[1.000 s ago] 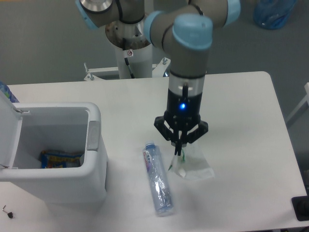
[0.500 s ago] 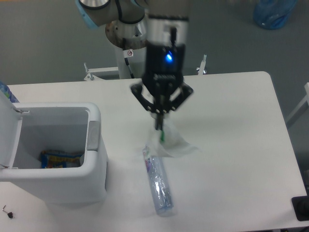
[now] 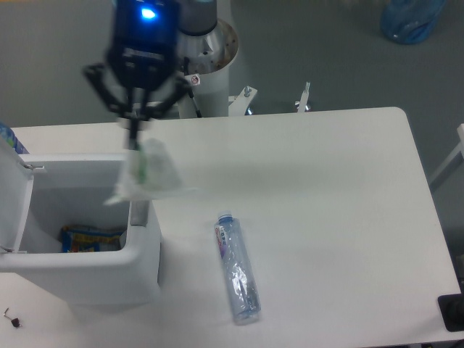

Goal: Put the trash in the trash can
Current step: 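Lift the plastic bag and carry it over the trash bin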

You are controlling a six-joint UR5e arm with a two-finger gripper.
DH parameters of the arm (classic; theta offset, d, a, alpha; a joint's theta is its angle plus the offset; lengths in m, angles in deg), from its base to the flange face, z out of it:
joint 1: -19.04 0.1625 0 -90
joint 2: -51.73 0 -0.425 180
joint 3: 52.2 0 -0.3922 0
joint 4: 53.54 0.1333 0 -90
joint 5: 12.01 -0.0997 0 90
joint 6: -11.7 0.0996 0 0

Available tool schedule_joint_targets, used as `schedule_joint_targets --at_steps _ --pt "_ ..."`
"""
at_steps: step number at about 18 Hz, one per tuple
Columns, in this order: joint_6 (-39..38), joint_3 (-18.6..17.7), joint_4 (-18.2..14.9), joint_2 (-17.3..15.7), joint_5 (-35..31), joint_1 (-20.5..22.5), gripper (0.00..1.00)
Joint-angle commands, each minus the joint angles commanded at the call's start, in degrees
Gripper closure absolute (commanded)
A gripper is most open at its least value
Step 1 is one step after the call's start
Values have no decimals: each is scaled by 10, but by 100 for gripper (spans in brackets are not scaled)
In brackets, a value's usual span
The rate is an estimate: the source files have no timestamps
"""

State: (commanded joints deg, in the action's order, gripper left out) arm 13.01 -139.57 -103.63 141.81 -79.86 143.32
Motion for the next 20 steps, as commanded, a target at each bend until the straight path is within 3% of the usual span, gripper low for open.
schedule_joint_targets --at_steps 3,7,9,10,12,15,17,20 --pt "1 -5 0 22 0 -30 100" --pt "1 -9 0 39 0 -36 100" --pt "-1 -11 -1 46 0 -37 95" --pt "0 -13 0 47 0 -37 90" --pt "5 -15 4 49 -3 -37 51" --pt "54 -15 4 52 -6 -32 16" --pt "58 -13 1 53 -7 -28 8" --pt "58 -13 1 54 -7 -14 5"
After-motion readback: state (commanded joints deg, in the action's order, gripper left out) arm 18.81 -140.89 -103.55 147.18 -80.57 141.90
